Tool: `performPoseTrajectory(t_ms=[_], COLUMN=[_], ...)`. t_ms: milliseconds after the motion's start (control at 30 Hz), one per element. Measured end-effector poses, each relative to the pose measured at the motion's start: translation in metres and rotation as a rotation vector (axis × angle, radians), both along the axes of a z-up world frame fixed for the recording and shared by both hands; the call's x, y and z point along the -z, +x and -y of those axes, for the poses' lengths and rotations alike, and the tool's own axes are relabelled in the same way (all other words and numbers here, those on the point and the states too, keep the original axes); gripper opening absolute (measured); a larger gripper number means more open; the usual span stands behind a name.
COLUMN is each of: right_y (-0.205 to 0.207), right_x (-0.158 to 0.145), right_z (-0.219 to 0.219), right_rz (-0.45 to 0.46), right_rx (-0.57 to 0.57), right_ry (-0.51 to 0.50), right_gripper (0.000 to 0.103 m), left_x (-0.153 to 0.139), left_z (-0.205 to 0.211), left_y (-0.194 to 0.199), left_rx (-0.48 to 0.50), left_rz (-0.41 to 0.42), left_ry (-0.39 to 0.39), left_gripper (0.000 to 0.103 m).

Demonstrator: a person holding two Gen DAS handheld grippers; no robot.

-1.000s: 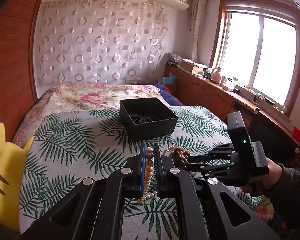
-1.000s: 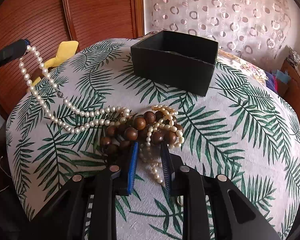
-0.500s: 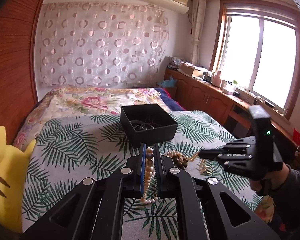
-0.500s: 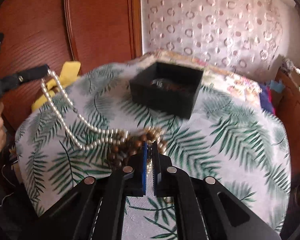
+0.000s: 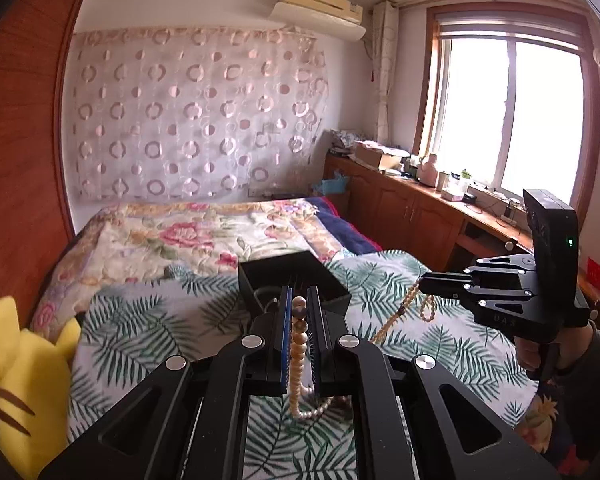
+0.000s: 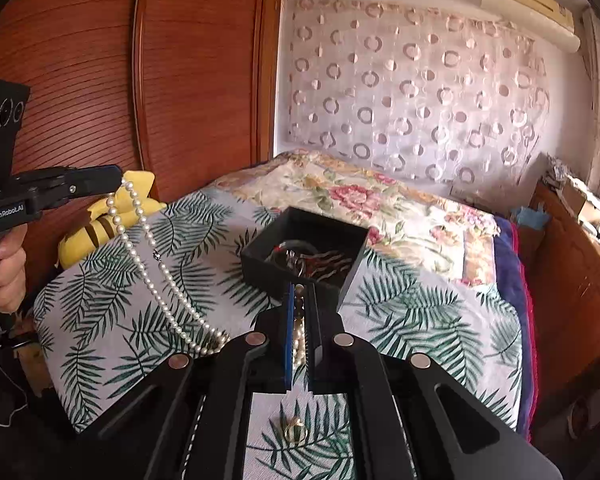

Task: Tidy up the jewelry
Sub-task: 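Grasp the pearl necklace with the left tool and lift it over the black box, then lower the pearl necklace into the black box and open the left tool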

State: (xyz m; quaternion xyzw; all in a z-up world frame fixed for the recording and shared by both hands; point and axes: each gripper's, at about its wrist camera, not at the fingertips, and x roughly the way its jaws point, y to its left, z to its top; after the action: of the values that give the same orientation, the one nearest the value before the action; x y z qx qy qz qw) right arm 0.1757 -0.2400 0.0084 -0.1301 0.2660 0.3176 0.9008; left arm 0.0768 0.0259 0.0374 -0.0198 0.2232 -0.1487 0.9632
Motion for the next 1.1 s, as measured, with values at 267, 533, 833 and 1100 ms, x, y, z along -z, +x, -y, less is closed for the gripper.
performPoseTrajectory(t_ms=[267,533,833,1100], right_y=[0.006,0.018,0.038,0.059], right_x=[-0.028,-0.053,-0.066,-0.068], right_z=[-0.004,-0.012,-0.024,-0.031], right_rz=[0.057,0.104,0.134,0.141], right_rx=[-0.009,-0.013,-0.001,0.016], right_ry=[0.005,-0.003,-0.013,-0.024], right_gripper=[0.005,0.005,0.005,0.005], left_x=[-0.031,-0.054,-0.088,-0.082], left_z=[0.013,0.021,0.03,0.04], left_y=[0.017,0.042,0.082,0.121], left_rx=[0.014,0.008,-0.016,-0.023], left_rz=[0.046,0.063,0.081,0.023], left_ry=[0.03,0.036,0.058,0.072], left_gripper=[0.007,0.007,0.007,0.007])
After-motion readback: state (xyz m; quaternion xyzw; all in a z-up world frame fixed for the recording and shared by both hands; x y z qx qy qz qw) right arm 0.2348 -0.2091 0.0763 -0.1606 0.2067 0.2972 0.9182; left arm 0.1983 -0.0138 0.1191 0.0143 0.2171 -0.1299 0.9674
